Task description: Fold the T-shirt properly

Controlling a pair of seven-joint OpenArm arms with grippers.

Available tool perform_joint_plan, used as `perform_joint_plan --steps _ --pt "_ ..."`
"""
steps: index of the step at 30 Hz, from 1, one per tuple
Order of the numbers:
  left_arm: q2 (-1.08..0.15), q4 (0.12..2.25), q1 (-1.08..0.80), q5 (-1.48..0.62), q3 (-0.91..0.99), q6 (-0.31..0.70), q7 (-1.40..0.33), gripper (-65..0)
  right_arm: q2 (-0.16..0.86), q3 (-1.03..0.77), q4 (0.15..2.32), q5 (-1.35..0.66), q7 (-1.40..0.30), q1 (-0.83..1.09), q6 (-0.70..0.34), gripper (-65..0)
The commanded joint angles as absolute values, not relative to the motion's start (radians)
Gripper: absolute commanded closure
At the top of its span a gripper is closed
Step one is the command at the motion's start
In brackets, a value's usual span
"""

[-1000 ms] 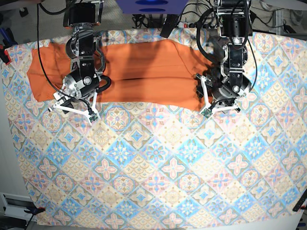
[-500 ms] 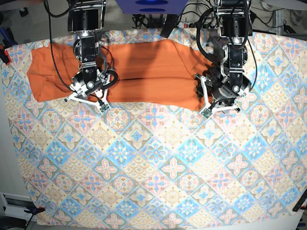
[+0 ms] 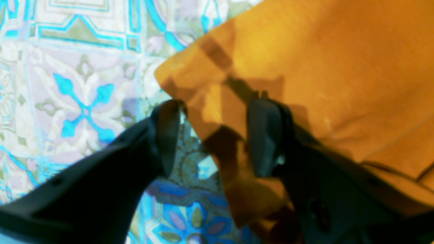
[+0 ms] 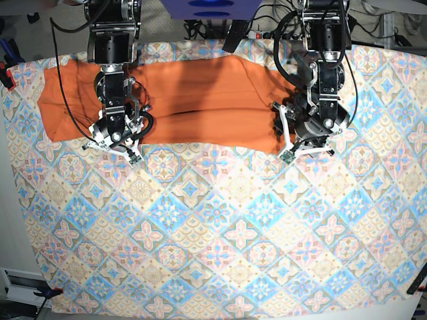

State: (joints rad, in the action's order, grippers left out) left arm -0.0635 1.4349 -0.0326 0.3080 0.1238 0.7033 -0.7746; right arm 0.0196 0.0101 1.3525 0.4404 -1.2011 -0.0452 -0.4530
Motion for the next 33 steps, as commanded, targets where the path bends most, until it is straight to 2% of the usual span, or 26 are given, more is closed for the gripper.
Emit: perform_joint_plan --steps 1,9,11,17,19,25,27,33 --pt "-0.067 1.449 -0.021 0.305 0.125 0.698 -0.769 -32.5 0.031 0.004 1.305 0.444 -1.107 -0.039 -0.433 -26.3" --pt "-0.067 1.449 -0.030 0.305 0.125 0.698 -0.768 -32.3 0.071 0.004 1.291 0.452 -1.106 -0.041 -0.432 -25.8" --pt "-0.067 1.449 -0.035 0.305 0.125 0.698 -0.766 -32.3 0.076 0.004 1.290 0.479 -1.106 -0.041 -0.432 -22.3" --pt "-0.067 1.449 -0.035 0.305 0.122 0.698 -0.766 -32.2 0.076 -0.001 1.290 0.610 -1.112 -0.041 -0.432 -3.9" --pt "-0.068 1.449 -0.035 0.305 0.088 0.698 -0.766 -31.7 0.073 -0.039 1.290 0.642 -1.110 -0.041 -0.432 0.0" --pt "-0.087 1.454 -0.033 0.305 0.001 0.698 -0.766 -13.0 0.070 -0.108 1.330 0.671 -1.107 -0.033 -0.432 0.0" --pt "-0.087 1.454 -0.031 0.305 -0.001 0.698 -0.768 -8.5 0.070 -0.110 1.389 0.671 -1.113 -0.030 -0.432 0.0" --pt "-0.087 1.455 -0.033 0.297 0.004 0.698 -0.766 -7.4 0.070 -0.110 1.495 0.671 -1.115 0.019 -0.432 0.0"
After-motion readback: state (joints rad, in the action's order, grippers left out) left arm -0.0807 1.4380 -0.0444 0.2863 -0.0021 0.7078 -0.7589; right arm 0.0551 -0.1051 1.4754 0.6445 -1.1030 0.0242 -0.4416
